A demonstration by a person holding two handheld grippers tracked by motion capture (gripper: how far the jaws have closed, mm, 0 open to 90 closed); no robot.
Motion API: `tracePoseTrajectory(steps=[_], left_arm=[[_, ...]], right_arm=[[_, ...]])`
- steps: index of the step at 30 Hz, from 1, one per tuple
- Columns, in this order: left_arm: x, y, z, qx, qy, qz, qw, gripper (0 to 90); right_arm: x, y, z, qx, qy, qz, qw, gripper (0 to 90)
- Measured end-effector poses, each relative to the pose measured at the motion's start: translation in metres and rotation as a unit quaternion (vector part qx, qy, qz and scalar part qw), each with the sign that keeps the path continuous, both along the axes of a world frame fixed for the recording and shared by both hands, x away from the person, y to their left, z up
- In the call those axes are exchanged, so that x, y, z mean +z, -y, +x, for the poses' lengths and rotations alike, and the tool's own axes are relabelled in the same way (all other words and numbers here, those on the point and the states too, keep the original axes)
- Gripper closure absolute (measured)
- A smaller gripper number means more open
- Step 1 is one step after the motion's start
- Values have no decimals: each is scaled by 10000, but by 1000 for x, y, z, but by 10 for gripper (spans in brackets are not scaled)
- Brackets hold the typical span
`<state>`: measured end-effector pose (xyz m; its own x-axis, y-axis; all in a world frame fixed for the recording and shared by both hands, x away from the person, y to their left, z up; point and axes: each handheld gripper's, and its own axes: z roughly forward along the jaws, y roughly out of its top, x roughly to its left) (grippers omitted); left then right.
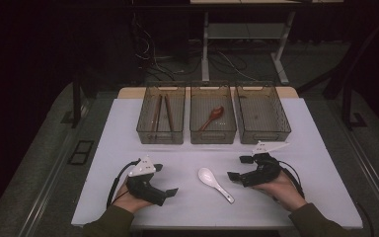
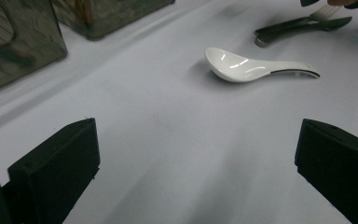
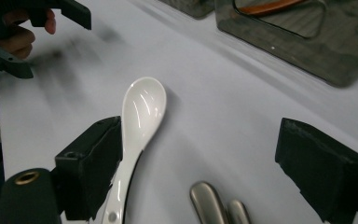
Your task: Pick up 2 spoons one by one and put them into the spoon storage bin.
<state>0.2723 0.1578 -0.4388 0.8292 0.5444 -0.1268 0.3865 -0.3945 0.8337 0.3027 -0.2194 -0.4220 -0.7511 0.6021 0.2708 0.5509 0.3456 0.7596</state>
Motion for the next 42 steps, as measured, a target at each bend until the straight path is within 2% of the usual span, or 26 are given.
tracePoseTrajectory(steps=[6,15,21,29,34,42], left_arm=[[1,-1,1,8,37,-46,10000,0],[0,2,2,-80,89,2,9999,0],[0,0,3,-62,95,-18,9999,0],[0,1,3,-66,118,-20,9999,0],[0,1,3,-74,118,-8,9999,0],[0,1,3,-96,113,-9,9999,0]], right_arm=[[0,-17,8,105,-5,42,9999,150],[-4,-43,20,283,-29,51,9996,150],[-4,-58,29,374,-66,165,9991,169],[-12,-68,21,576,-135,-35,9982,250],[-14,-69,18,634,-187,-67,9978,371],[-20,-73,16,755,-153,-383,9963,448]])
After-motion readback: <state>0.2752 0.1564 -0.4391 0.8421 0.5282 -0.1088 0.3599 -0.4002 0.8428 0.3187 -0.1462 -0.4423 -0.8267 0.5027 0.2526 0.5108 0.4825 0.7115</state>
